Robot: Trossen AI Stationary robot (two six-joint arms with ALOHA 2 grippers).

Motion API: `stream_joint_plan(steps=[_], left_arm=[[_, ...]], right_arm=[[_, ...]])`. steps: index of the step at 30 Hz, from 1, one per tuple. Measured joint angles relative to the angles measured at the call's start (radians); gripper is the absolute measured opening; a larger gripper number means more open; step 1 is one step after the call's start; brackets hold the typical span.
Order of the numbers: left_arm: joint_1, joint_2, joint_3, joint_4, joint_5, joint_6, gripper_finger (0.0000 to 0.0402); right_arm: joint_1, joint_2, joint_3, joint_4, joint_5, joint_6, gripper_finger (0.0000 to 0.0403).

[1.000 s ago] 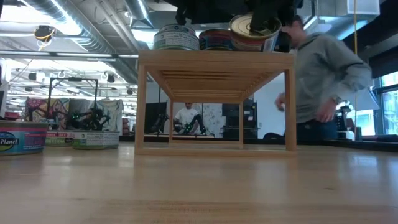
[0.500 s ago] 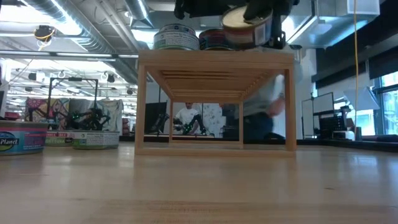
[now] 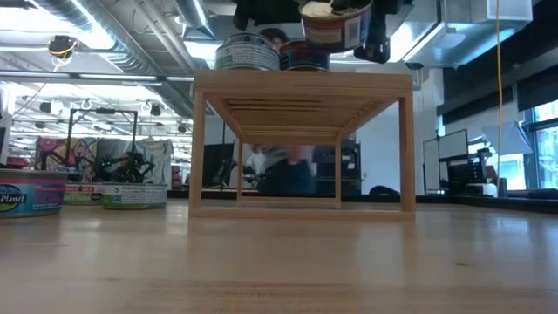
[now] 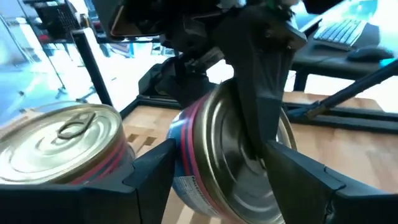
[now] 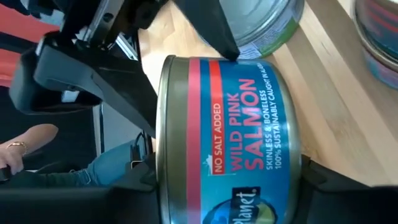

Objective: Stack canned seafood by type on shelf
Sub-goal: Put the blue tuna can on the shelf

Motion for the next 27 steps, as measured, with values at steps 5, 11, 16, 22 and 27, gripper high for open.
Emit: stream_joint_plan(steps=[5,11,16,22,27], left_arm=[[0.000,-0.003,0.000,-0.001,0.008,-0.070,0.0237],[-0.001,-0.040,0.000,-0.075,0.040,-0.219,0.0237],[0.000,-0.081,0.000,-0.106,0.129,-0.320,0.0237],[-0.001,-0.085,0.000,-0.135,0.213,-0.430,0.0237],[0.004,-0.084,0.000,-0.164,0.215,-0.482,0.0237]], right_arm=[[0.000,0.006,0.000,0.020,-0.021,0.000,0.0185],[0.038,0.006,0.001,0.045,-0.042,-0.047,0.0183],[0.061,0.002,0.001,0.045,-0.015,-0.061,0.0183],[0.061,0.002,0.001,0.069,-0.029,-0.060,0.0197],[0.065,0.002,0.001,0.086,-0.050,-0.061,0.0185]])
